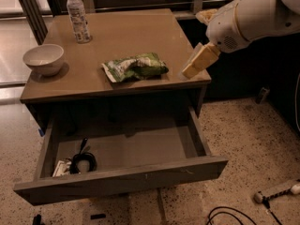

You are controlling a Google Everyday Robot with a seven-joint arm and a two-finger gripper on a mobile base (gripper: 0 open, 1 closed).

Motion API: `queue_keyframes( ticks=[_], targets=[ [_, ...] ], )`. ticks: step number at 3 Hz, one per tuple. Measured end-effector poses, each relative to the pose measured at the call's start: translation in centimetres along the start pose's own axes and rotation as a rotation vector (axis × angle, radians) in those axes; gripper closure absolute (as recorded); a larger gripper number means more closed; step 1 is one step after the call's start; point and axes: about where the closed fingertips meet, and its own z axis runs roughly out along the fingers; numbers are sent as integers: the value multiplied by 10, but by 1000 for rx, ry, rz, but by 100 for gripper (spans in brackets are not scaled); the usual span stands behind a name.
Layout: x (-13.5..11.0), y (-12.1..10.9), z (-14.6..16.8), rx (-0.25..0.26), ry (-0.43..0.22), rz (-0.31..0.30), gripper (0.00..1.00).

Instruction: Place green jalapeno chip bag into top drawer

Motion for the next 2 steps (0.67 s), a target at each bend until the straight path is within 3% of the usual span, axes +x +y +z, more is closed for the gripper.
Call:
queue_keyframes(
  ticks=[1, 2],
  targets=[
    [-10, -13, 25, -15, -66, -12, 0],
    [-16, -22, 51, -46, -83, -37, 0]
  ],
)
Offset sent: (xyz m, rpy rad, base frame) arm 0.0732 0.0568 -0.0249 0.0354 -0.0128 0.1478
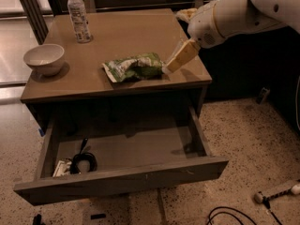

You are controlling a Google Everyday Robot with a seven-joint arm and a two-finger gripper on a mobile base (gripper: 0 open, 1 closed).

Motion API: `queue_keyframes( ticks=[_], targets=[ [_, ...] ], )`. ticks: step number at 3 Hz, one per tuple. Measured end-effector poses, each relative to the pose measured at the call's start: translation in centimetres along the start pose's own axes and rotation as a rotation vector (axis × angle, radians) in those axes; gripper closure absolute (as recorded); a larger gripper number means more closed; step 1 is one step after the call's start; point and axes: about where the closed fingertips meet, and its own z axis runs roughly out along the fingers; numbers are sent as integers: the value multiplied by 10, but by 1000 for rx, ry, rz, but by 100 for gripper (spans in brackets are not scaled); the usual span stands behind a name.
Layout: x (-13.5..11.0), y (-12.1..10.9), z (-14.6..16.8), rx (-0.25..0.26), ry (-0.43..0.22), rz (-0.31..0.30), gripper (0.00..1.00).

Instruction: Place green jalapeno chip bag into top drawer

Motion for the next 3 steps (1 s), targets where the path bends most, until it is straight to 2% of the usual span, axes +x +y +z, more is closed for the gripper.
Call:
queue_keyframes(
  ticks=[3],
  targets=[
    [-3, -13, 67, -136, 105, -107, 0]
  ],
)
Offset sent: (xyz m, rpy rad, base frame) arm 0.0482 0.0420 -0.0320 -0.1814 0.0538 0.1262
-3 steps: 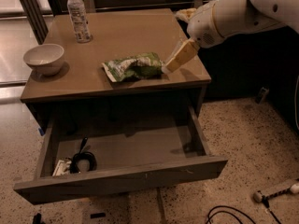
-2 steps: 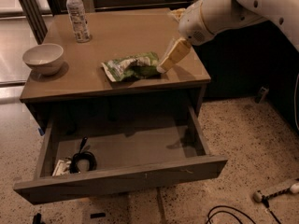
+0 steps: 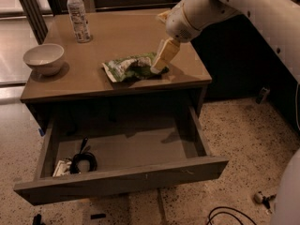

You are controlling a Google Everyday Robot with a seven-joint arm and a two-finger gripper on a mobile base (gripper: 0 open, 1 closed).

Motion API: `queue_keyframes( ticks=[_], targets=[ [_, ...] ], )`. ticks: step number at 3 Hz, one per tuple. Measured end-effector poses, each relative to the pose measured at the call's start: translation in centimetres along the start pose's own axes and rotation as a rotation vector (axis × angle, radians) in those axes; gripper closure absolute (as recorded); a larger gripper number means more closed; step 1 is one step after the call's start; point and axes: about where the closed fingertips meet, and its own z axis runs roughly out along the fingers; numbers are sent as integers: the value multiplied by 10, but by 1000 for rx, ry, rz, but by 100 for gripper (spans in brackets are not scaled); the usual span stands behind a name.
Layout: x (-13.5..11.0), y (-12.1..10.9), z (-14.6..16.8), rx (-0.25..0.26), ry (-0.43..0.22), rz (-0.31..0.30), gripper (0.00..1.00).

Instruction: Place green jalapeno chip bag into top drawer

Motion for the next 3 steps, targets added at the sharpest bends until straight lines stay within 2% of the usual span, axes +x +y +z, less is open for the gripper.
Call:
queue_keyframes(
  ticks=[3],
  targets=[
    [0, -7, 50, -78, 81, -43, 3]
  ],
)
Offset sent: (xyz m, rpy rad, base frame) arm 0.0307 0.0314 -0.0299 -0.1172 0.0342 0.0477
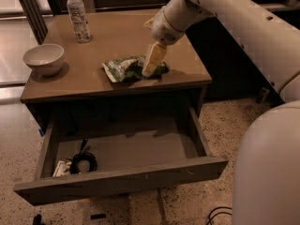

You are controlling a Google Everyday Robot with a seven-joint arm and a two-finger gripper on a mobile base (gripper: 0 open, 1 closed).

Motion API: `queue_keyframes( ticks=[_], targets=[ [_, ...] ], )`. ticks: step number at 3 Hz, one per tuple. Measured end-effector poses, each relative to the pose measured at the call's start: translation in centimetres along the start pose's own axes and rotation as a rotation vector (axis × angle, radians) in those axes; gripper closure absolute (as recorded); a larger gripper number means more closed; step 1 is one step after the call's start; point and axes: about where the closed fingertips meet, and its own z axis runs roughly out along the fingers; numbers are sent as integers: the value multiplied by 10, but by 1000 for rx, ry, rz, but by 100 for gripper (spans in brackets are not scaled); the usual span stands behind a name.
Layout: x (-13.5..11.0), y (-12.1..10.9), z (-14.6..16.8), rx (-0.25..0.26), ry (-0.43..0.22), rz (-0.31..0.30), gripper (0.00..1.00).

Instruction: Place green jalapeno chip bag into top drawer

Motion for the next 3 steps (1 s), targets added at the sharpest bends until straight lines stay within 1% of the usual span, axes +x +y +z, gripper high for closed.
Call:
queue_keyframes(
  ticks=[1, 2, 3],
  targets=[
    [3, 4, 12, -24, 20, 3, 8],
    [10, 11, 18, -40, 29, 21, 26],
    [10, 12, 18, -41, 30, 22, 50]
  ],
)
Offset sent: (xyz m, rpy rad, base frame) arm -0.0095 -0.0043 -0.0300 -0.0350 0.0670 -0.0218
